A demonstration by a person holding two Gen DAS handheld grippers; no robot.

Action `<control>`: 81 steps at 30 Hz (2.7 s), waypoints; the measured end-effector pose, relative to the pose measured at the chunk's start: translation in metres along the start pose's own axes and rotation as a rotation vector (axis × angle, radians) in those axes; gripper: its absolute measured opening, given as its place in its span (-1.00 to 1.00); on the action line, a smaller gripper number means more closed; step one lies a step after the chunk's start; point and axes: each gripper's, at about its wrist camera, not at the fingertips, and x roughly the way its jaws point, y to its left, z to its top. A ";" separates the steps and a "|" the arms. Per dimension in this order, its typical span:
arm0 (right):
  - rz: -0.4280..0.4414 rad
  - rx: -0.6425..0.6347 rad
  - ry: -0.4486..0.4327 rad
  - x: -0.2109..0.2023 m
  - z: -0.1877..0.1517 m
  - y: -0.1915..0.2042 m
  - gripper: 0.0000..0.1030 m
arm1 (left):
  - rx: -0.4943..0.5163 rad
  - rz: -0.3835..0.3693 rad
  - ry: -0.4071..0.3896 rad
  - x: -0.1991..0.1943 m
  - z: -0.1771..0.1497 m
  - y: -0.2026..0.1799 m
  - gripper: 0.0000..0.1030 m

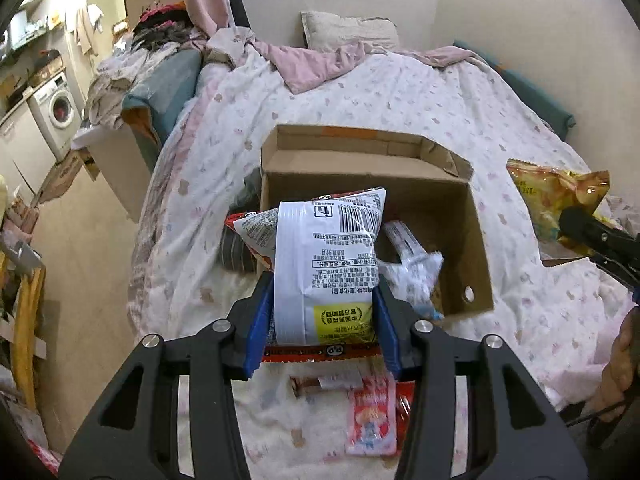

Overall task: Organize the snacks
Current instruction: 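Carry both held bags over the box and lower them inside, then open both grippers in the box and withdraw, then grasp the red snack bag on the duvet with the right gripper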

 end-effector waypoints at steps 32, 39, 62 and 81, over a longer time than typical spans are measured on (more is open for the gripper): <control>-0.156 -0.079 0.176 0.125 -0.016 -0.025 0.12 | -0.011 0.004 0.091 0.088 0.001 -0.001 -0.13; -0.108 -0.023 0.202 0.128 -0.016 -0.030 0.17 | 0.007 -0.021 0.117 0.092 -0.002 -0.003 -0.12; -0.087 -0.021 0.184 0.123 -0.015 -0.026 0.75 | 0.010 -0.014 0.045 0.072 -0.004 0.002 0.79; -0.097 0.002 0.158 0.075 -0.044 -0.018 0.75 | 0.011 0.000 0.004 0.033 -0.028 0.010 0.79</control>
